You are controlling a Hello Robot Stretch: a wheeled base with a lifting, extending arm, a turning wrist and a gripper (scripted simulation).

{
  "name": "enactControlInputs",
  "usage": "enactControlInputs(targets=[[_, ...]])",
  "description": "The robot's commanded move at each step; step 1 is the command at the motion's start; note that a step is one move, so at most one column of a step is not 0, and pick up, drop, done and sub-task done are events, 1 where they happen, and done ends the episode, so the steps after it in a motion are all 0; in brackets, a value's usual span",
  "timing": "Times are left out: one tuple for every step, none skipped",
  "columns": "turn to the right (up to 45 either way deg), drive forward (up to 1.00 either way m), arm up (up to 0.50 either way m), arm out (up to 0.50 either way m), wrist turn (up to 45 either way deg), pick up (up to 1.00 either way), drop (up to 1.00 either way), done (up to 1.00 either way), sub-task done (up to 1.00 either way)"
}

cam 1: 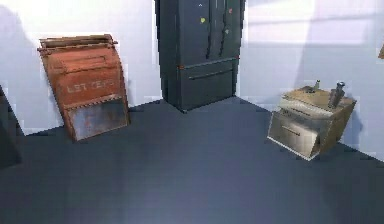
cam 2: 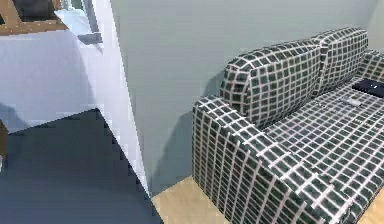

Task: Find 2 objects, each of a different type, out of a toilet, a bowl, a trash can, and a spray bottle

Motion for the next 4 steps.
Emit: enactControlInputs(targets=[[-21.0, 0.0, 0.0, 0.0, 0.0, 0.0, 0.0, 0.0, 0.0], [0.0, 1.0, 0.0, 0.0, 0.0, 0.0, 0.0, 0.0, 0.0], [-6.0, 0.0, 0.0, 0.0, 0.0, 0.0, 0.0, 0.0, 0.0], [0.0, 0.3, 0.0, 0.0, 0.0, 0.0, 0.0, 0.0, 0.0]])
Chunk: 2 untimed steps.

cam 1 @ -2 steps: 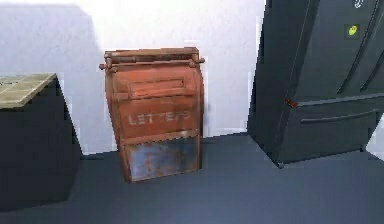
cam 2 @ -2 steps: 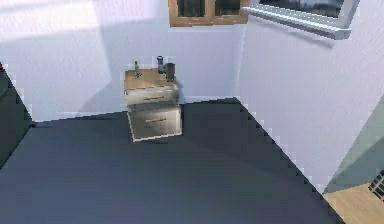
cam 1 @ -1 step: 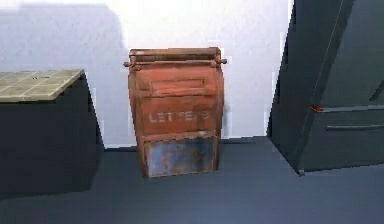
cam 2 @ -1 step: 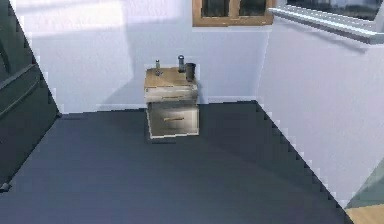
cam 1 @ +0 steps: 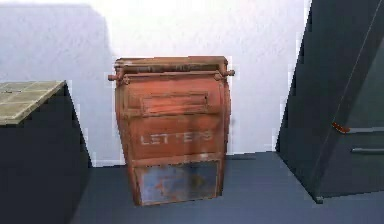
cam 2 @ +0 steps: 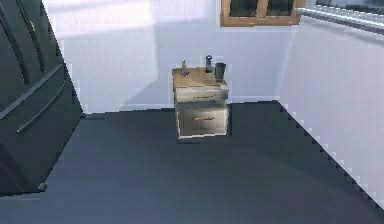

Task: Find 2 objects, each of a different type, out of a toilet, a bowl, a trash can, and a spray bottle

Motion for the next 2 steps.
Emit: enactControlInputs(targets=[[-45.0, 0.0, 0.0, 0.0, 0.0, 0.0, 0.0, 0.0, 0.0], [-6.0, 0.0, 0.0, 0.0, 0.0, 0.0, 0.0, 0.0, 0.0]])
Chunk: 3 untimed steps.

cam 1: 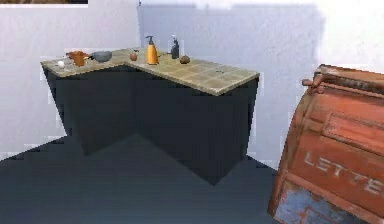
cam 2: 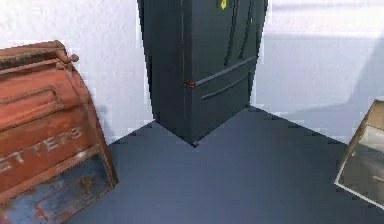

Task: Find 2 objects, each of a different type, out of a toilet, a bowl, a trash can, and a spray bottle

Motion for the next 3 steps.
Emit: enactControlInputs(targets=[[0.0, 0.6, 0.0, 0.0, 0.0, 0.0, 0.0, 0.0, 0.0], [-45.0, 0.0, 0.0, 0.0, 0.0, 0.0, 0.0, 0.0, 0.0], [-3.0, 0.0, 0.0, 0.0, 0.0, 0.0, 0.0, 0.0, 0.0]])
